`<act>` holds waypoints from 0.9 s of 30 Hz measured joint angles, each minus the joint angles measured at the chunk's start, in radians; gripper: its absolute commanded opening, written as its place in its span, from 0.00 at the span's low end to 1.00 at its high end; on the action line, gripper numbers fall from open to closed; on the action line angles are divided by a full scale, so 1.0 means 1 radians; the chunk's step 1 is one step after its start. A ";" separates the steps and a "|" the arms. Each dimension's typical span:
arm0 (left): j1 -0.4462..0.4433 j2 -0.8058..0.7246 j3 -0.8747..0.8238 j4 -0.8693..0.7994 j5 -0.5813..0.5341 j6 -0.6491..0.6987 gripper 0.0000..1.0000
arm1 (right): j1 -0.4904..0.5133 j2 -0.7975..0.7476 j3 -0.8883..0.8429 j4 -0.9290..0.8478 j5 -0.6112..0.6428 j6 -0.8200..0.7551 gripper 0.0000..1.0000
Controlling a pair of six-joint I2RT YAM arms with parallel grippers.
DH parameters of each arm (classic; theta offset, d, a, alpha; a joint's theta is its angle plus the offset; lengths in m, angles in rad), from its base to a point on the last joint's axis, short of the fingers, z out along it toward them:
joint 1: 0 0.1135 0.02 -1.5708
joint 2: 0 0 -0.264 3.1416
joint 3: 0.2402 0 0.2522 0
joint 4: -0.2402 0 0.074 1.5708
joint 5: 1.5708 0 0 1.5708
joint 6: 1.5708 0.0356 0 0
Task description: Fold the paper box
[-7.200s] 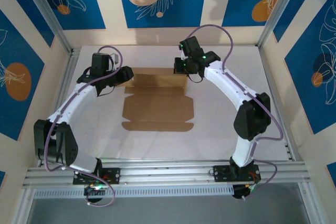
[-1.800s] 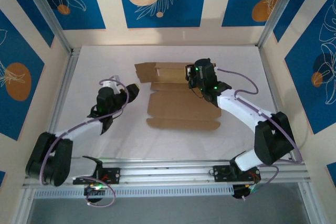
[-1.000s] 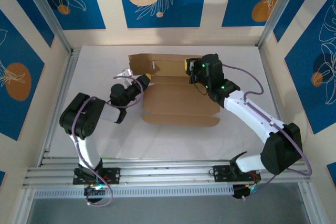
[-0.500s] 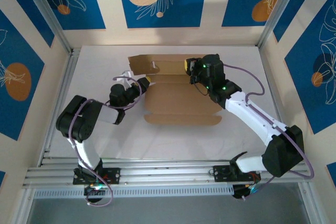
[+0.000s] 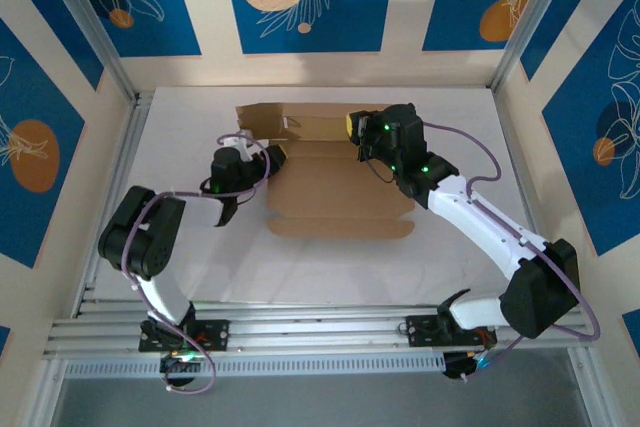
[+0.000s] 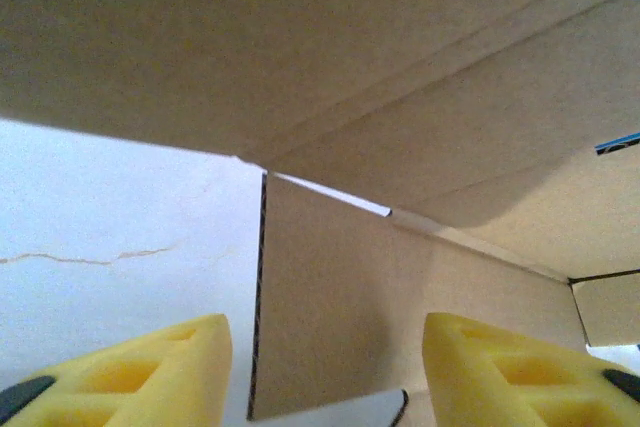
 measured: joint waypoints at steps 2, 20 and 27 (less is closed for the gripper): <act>0.000 -0.001 0.014 -0.027 0.000 0.013 0.44 | 0.002 0.000 0.000 0.000 -0.002 -0.007 0.00; -0.097 -0.114 0.106 -0.410 -0.137 0.355 0.39 | 0.012 0.059 0.016 0.039 -0.002 -0.014 0.00; -0.154 -0.124 0.145 -0.489 -0.197 0.476 0.51 | 0.028 0.082 0.016 0.048 -0.021 -0.014 0.00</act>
